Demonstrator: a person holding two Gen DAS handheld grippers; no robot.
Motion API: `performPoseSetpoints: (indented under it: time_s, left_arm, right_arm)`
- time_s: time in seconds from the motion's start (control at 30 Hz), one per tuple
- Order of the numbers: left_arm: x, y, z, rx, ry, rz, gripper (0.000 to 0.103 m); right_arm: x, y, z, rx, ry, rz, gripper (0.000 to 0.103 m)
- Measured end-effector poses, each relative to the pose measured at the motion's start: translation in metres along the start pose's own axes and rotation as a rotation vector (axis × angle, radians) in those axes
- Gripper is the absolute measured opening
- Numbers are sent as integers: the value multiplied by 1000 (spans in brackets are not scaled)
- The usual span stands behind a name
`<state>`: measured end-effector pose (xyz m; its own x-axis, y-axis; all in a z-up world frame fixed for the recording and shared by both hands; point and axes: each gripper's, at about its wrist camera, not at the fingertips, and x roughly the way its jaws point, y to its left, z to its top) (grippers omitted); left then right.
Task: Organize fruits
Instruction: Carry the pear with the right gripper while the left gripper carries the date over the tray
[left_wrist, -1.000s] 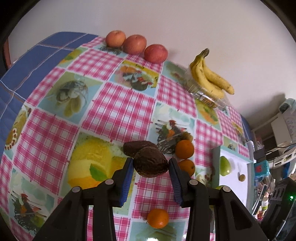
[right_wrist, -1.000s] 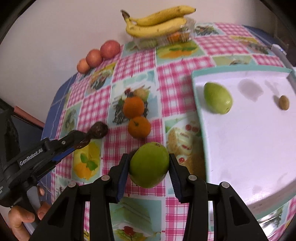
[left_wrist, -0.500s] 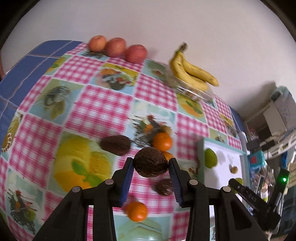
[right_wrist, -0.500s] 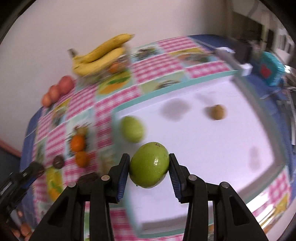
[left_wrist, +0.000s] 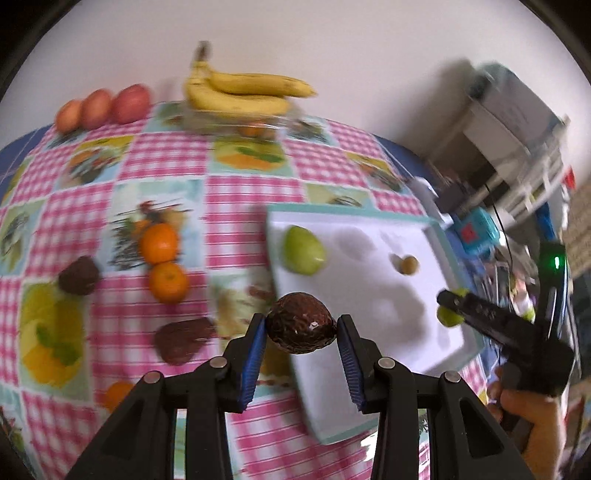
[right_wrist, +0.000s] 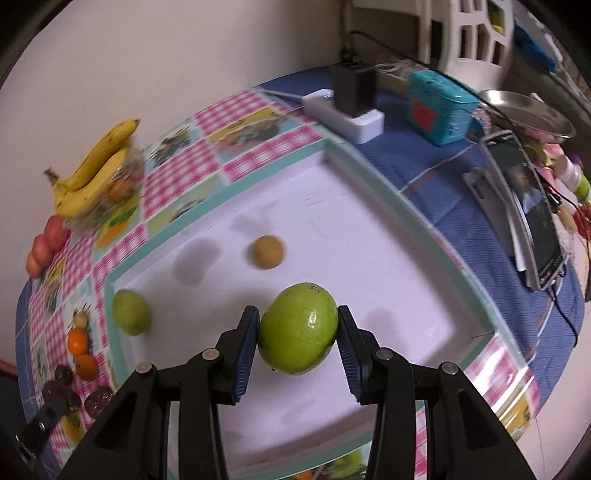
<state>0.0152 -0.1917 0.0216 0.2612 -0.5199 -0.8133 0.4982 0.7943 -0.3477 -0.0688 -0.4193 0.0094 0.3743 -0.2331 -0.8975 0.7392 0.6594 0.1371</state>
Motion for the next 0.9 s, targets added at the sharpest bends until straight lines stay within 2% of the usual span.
performPoseSetpoints:
  time_s: [0.2, 0.43, 0.57, 0.8, 0.9]
  left_arm:
    - [26, -37, -11, 134, 0, -5, 41]
    - [51, -44, -21, 197, 28, 36, 41]
    - [64, -42, -24, 214, 63, 66, 42]
    - [66, -38, -21, 191, 84, 43, 44]
    - [69, -39, -23, 211, 93, 62, 43]
  right_arm:
    - [1, -16, 3, 39, -12, -17, 44]
    - [12, -17, 0, 39, 12, -9, 44]
    - [22, -14, -3, 34, 38, -5, 44]
    - [28, -12, -6, 22, 49, -20, 44]
    - [28, -13, -5, 22, 49, -21, 44]
